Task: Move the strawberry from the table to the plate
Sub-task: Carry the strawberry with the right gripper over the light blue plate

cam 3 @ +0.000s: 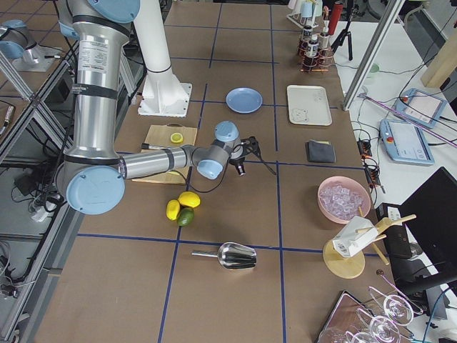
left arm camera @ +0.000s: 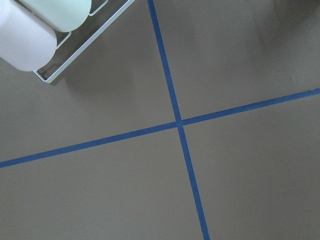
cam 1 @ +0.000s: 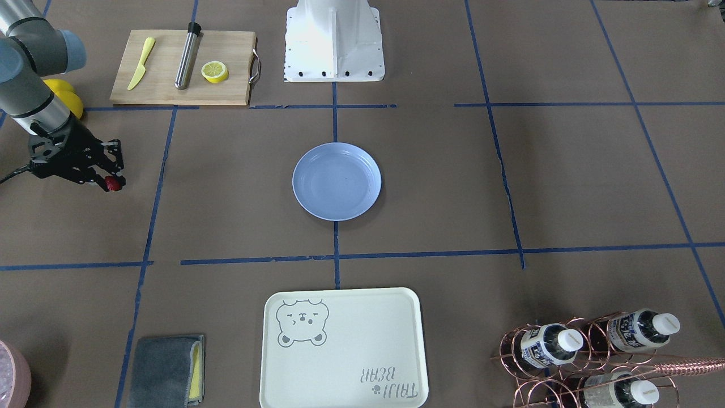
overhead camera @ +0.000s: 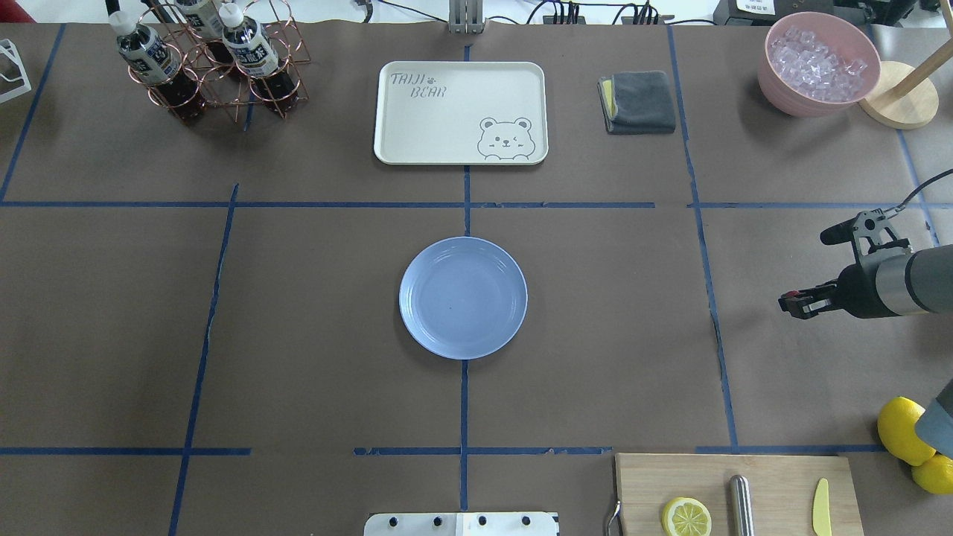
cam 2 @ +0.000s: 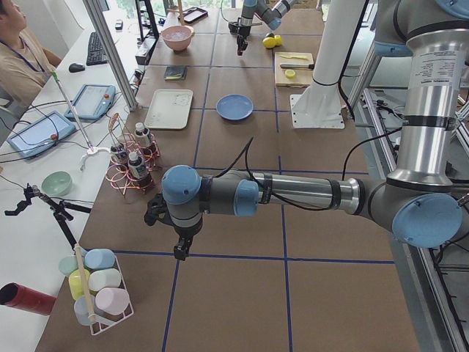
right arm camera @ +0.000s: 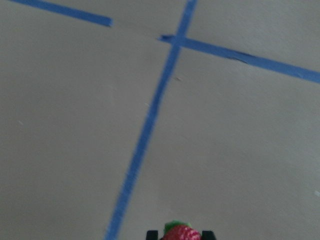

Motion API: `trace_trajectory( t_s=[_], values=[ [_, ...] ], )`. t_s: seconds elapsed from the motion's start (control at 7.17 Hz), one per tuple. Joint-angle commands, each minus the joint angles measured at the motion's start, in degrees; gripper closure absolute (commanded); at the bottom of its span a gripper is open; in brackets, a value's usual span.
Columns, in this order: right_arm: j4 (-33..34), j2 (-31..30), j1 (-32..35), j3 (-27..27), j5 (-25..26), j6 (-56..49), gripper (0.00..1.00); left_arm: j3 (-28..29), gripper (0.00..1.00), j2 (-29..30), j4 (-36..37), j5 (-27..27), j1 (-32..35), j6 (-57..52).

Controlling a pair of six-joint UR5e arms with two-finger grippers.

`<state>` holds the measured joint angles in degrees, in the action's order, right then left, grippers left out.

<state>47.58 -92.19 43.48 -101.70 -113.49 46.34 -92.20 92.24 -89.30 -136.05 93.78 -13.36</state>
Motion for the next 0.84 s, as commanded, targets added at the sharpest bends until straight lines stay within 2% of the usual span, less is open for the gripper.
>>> trace_trajectory(
  t_s=[0.0, 0.14, 0.28, 0.42, 0.56, 0.7],
  values=[
    [14.75, 16.43, -5.56, -1.40, 3.51, 9.77, 1.00, -0.08, 0.00, 0.04, 0.00, 0.00, 0.00, 0.00],
    [25.09, 25.74, -9.94, -0.79, 8.06, 13.82, 1.00, -0.09, 0.00, 0.04, 0.00, 0.00, 0.00, 0.00],
    [35.37, 36.01, -12.51, 2.35, 12.37, 17.51, 1.00, 0.00, 0.00, 0.04, 0.00, -1.13, 0.00, 0.09],
    [37.30, 43.25, -14.45, 8.39, 14.24, 22.25, 1.00, 0.00, 0.00, -0.04, 0.00, -2.62, 0.00, 0.09],
    [37.32, 47.32, -17.08, 13.84, 17.83, 24.65, 1.00, 0.00, 0.00, -0.04, 0.00, -2.64, 0.00, 0.09],
    [37.23, 48.41, -19.02, 16.33, 20.73, 25.02, 1.00, 0.09, 0.00, -0.04, 0.00, -2.72, 0.00, 0.09]
  ],
)
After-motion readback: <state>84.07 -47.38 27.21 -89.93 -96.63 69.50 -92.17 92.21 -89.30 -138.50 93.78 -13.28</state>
